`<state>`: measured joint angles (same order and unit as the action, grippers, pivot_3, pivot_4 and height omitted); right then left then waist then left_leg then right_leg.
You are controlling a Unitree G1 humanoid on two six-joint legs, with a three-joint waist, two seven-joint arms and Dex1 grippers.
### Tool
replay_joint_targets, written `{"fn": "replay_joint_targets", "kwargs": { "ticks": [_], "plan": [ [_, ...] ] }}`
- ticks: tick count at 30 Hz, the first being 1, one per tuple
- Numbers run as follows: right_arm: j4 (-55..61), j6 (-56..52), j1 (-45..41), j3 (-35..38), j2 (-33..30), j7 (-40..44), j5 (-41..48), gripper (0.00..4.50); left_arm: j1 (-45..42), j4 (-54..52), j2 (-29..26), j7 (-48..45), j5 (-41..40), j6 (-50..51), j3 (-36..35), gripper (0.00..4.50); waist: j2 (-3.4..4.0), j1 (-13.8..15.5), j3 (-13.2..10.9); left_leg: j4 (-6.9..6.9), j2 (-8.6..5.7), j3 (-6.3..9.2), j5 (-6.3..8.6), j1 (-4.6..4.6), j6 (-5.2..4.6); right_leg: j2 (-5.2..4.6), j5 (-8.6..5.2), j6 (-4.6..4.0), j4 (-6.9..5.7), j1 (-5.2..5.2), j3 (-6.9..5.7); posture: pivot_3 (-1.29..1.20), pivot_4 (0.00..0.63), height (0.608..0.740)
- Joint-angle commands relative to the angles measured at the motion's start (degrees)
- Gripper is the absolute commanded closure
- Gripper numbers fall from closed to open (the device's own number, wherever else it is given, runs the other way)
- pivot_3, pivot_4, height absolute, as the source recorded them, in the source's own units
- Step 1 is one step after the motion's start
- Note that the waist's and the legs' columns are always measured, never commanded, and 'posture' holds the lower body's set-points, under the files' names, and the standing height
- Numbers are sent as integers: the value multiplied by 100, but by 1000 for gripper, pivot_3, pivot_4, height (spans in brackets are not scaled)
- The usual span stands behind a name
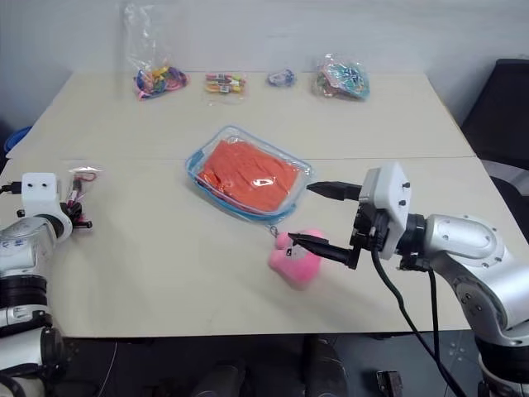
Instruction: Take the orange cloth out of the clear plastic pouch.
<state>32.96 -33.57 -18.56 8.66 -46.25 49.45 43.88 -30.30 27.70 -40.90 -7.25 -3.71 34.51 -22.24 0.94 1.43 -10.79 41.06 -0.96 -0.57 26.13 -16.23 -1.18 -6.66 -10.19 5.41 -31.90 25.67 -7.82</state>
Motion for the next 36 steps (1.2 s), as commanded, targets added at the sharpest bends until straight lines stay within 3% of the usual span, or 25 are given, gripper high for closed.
{"fn": "replay_joint_targets", "kwargs": {
  "ticks": [1, 3, 6, 10, 13, 18, 21, 25, 28, 31, 36],
  "plan": [
    [-38, 157, -100, -6, 7, 139, -34, 0, 326, -604, -167, 62, 39, 143, -129, 2003, -1, -4, 1, 0, 0, 0, 0, 0, 0, 0, 0, 0, 0, 0, 0, 0, 150, 740],
    [-54, 150, -109, -29, 12, 167, -45, 0, 463, -984, -289, -192, -13, 77, -83, 1370, -1, -10, 1, 0, 0, 1, 1, 0, 2, 0, 0, 0, 0, 0, 3, 0, 150, 740],
    [-48, 143, -109, -36, 8, 170, -45, 0, 473, -1502, -468, -1010, -465, 86, -103, 1370, -3, 1, 0, 1, 1, 0, 2, -4, 3, 0, 0, 0, 0, 2, -2, 0, 150, 740],
    [54, 98, 15, 90, -22, 61, -30, 0, 356, -2015, -1314, -2797, -983, -265, 114, 1370, -6, -23, -2, 7, 7, -1, 5, -9, 10, 2, -2, -4, 0, 5, -7, 0, 150, 740],
    [155, 91, 148, 171, -24, -50, -15, 0, 27, -2014, -1681, -3565, -1137, -520, 399, 1370, -1, -22, -3, 1, 9, -4, 8, -7, 15, 7, -4, -8, 1, 8, -5, 0, 150, 740],
    [379, 81, 381, 318, -17, -292, 18, 0, -1047, -1480, -1799, -4142, -628, -1371, 1349, 1370, 6, -12, -6, 2, 4, -37, 8, -7, 14, 7, -4, -9, -2, 5, -6, 0, 150, 740],
    [551, 41, 597, 473, -53, -409, 49, 0, -1870, -1151, -1550, -5016, 77, -3117, 2497, 1370, 1, 13, -6, 3, 5, -40, 7, -11, 13, 12, -5, -9, -2, 5, -11, 0, 150, 740],
    [630, 40, 650, 525, -19, -528, 44, 0, -2771, 541, -1233, -4961, 1467, -5662, 3653, 1370, 0, -9, -5, 0, -1, -57, 7, -23, 9, 11, -3, -7, 0, 4, -1, 0, 150, 740],
    [746, 28, 726, 569, 26, -706, 36, 0, -3389, 1657, -776, -4752, 1997, -6773, 4100, 1370, -1, -21, -6, -4, 4, -74, 5, -29, 2, 17, -1, -8, 0, 4, 2, 0, 150, 740],
    [947, 2, 908, 664, 27, -848, 103, 0, -3837, 2473, -641, -4323, 2723, -7659, 4546, 1370, -8, -25, -10, -2, 7, -78, 7, -32, -6, 19, 0, -8, 0, 7, 1, 0, 150, 740],
    [1148, 3, 1229, 869, 9, -1046, 135, 0, -4293, 3328, -482, -3564, 3403, -8135, 4862, 1370, -10, -2, -10, 4, 3, -86, 16, -38, -30, 13, 3, -1, 0, 12, 3, 0, 150, 740]
  ]
}}
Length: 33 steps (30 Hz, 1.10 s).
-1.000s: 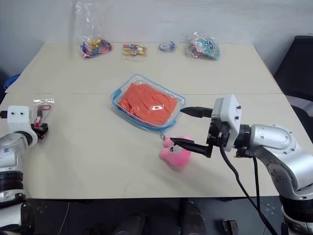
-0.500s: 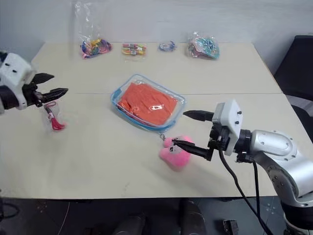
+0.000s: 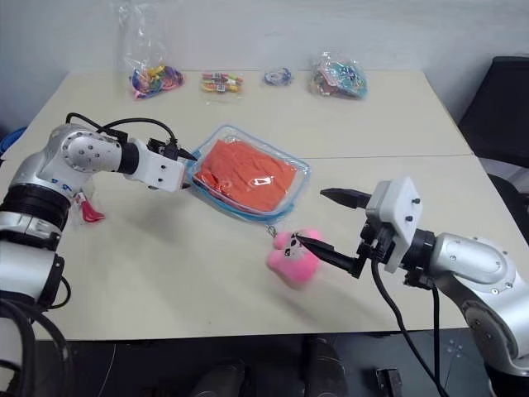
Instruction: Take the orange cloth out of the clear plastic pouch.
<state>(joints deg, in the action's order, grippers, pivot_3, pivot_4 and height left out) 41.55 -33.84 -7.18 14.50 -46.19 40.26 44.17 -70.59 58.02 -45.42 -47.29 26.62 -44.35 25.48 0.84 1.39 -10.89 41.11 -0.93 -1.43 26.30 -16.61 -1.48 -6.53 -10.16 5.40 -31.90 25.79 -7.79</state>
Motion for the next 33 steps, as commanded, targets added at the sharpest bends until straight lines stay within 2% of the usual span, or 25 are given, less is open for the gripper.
{"fn": "replay_joint_targets", "kwargs": {
  "ticks": [1, 6, 14, 17, 21, 25, 29, 33],
  "plan": [
    [311, 34, 126, 309, 3, -156, 116, 0, -318, 405, -32, 547, 489, -314, 147, 1370, 0, 6, 0, 2, -1, -1, 2, -1, -5, -1, 2, 3, 1, 0, 2, 0, 150, 740],
    [398, 46, 241, 356, 0, -240, 162, 0, -465, 840, 92, 1070, 860, -346, 302, 1370, -4, 15, 0, 9, -5, -2, 6, -4, -16, -5, 6, 11, 2, -2, 7, 0, 150, 740],
    [322, 39, 162, 362, -68, -220, 191, 0, -411, 1069, 530, 1587, 988, -190, 291, 1370, -10, 9, -3, 13, -6, -1, 7, -9, -20, -5, 8, 14, 6, -1, 7, 0, 150, 740],
    [316, 30, 162, 380, -97, -206, 218, 0, -389, 1081, 560, 1687, 1036, -192, 293, 1987, -10, 7, -3, 13, -6, -1, 7, -9, -20, -4, 8, 14, 6, -1, 7, 0, 150, 740],
    [313, 21, 176, 386, -132, -190, 239, 0, -348, 1082, 523, 1643, 1028, -271, 279, 3231, -11, 6, -3, 13, -6, -1, 7, -8, -20, -4, 8, 14, 6, -1, 7, 0, 150, 740],
    [285, 25, 158, 363, -164, -167, 245, 0, -214, 972, 428, 1176, 774, -408, 146, 4467, -10, 9, -3, 15, -6, -1, 7, -9, -20, -5, 8, 15, 6, -1, 6, 0, 150, 740],
    [263, 19, 166, 372, -232, -86, 256, 0, 187, 345, 277, -13, -24, -121, -260, 4467, -10, -4, -3, 15, -5, -2, 7, -7, -20, -4, 8, 14, 6, -1, 6, 0, 150, 740],
    [215, 64, 331, 395, -367, 164, 168, 0, 1270, -1853, -403, -1228, -698, 980, -622, 4467, -10, -46, -3, 18, -1, -5, 7, 0, -20, -4, 8, 14, 5, 10, 8, 0, 150, 740]
  ]
}}
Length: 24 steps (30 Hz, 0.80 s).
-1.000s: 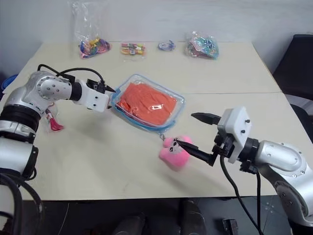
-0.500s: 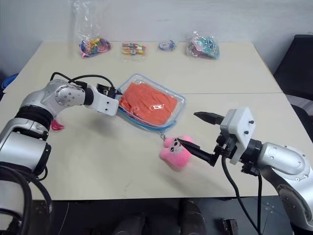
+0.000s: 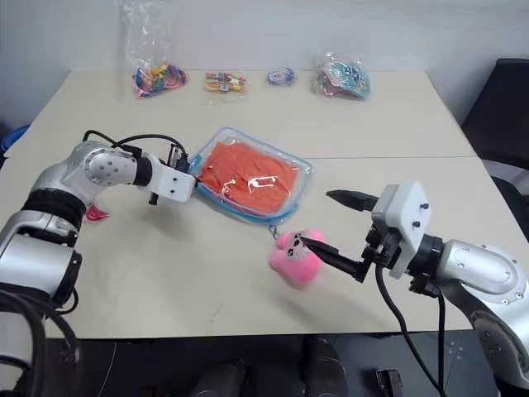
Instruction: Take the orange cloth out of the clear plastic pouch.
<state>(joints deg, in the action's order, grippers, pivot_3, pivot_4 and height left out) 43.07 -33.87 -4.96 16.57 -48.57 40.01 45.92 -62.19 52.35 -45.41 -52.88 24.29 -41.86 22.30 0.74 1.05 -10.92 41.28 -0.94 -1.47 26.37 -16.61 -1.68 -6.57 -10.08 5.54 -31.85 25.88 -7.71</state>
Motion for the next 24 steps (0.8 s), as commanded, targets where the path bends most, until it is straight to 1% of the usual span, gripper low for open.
{"fn": "replay_joint_targets", "kwargs": {
  "ticks": [1, 3, 5, 8, 10, 12, 14, 17, 19, 24],
  "plan": [
    [54, 108, 169, 162, -168, 269, -69, 0, 765, -1947, -585, -858, -593, 1141, -426, 4467, 0, -25, 0, -1, 2, -1, 0, 5, 0, 0, 0, 0, -1, 1, 1, 0, 150, 740],
    [33, 173, 254, 105, -202, 396, -155, 0, 1424, -3222, -876, -1110, -720, 2100, -707, 4467, 1, -43, 0, 0, 3, -1, 0, 7, 1, 0, 0, -1, -1, 7, 2, 0, 150, 740],
    [5, 188, 255, 48, -178, 464, -174, 0, 1970, -4244, -1078, -1268, -734, 2961, -964, 4467, 0, -43, 0, 2, 3, -1, 0, 7, 1, -1, 0, 0, -3, 9, 8, 0, 150, 740],
    [-91, 212, 142, -154, -139, 628, -191, 0, 2987, -5942, -1382, -1468, -519, 4528, -1429, 4467, 1, -36, 0, 4, 3, -1, 2, 8, 3, 0, 0, 0, -5, 6, 14, 0, 150, 740],
    [-144, 239, 76, -236, -119, 687, -238, 0, 3499, -6721, -1471, -1511, -341, 5252, -1600, 4467, 1, -30, -1, 1, 5, -2, 3, 6, 6, 2, -1, -2, -5, 5, 18, 0, 150, 740],
    [-240, 268, -12, -312, -108, 730, -271, 0, 3847, -7369, -1326, -1440, -215, 6179, -1710, 4467, 2, 2, -1, 0, 6, -2, 4, 7, 8, 5, -2, -3, -5, 2, 19, 0, 150, 740],
    [-294, 284, -72, -365, -101, 777, -286, 0, 4034, -7788, -1164, -1281, -53, 6846, -1720, 4467, 2, 33, -1, 0, 5, -3, 4, -2, 8, 5, -2, -4, -5, -2, 21, 0, 150, 740],
    [-327, 324, -94, -442, -134, 888, -369, 0, 4272, -8109, -1036, -1106, 104, 7369, -1632, 4467, 1, 46, -1, 0, 4, 1, 5, 1, 8, 5, -2, -4, -4, -10, 21, 0, 150, 740],
    [-356, 366, -72, -481, -171, 977, -444, 0, 4438, -8198, -949, -938, 181, 7633, -1592, 4467, 2, 34, 0, -3, 3, -1, 5, 3, 9, 5, -3, -5, -4, -10, 25, 0, 150, 740],
    [-420, 362, -118, -453, -185, 1111, -451, 0, 4764, -8205, -803, -581, 147, 7778, -1590, 4467, 2, 33, 0, -7, 6, -1, 5, 10, 9, 5, -3, -5, -5, -11, 31, 0, 150, 740]
  ]
}}
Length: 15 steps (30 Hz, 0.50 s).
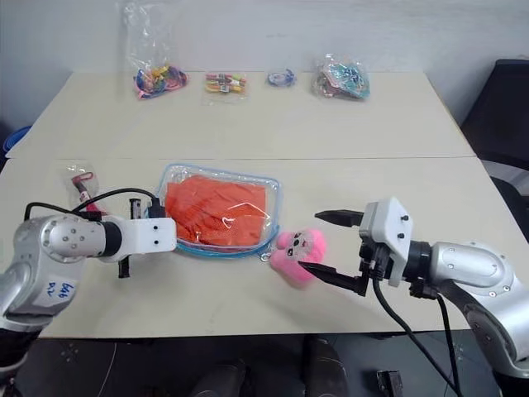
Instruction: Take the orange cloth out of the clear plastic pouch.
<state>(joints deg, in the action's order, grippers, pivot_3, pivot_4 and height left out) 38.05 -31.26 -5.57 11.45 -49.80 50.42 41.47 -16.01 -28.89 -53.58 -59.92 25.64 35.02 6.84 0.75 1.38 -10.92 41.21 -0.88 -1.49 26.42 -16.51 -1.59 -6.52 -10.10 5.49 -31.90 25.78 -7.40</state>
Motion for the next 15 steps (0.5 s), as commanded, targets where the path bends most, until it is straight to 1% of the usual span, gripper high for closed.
{"fn": "replay_joint_targets", "kwargs": {
  "ticks": [1, 3, 8, 12, 15],
  "plan": [
    [56, 93, -93, 52, -59, 80, -8, 0, 181, -63, 17, 198, -4, 35, -57, 4253, 0, 0, 0, 0, 0, 2, 0, 1, 0, 0, 0, 0, 0, 0, 1, 0, 150, 740],
    [20, 94, -125, 47, -49, 103, -18, 0, 249, -77, 52, 316, -49, 74, -127, 3801, 0, 0, 0, 0, 2, 9, 0, 3, 1, -1, 0, 0, 0, 0, 3, 0, 150, 740],
    [-19, 116, -133, -42, 7, 114, -98, 0, 242, 42, -25, 386, -275, 61, -368, 2288, 0, 4, 0, 0, 3, 34, 1, 5, 2, -2, 0, -1, -1, 0, 3, 0, 150, 740],
    [0, 103, -139, -136, 91, 83, -121, 0, -39, 240, -8, 281, -872, -359, -713, 1077, 0, 6, 0, 1, 5, 40, 1, 4, 2, -3, 0, -1, -1, 2, 0, 0, 150, 740],
    [21, 92, -154, -187, 146, 40, -126, 0, -238, 496, -162, 330, -1028, -1078, -725, 1077, 0, 7, 0, 7, 12, 47, 1, 18, 2, -6, 0, -1, -1, 7, -5, 0, 150, 740]
  ]
}}
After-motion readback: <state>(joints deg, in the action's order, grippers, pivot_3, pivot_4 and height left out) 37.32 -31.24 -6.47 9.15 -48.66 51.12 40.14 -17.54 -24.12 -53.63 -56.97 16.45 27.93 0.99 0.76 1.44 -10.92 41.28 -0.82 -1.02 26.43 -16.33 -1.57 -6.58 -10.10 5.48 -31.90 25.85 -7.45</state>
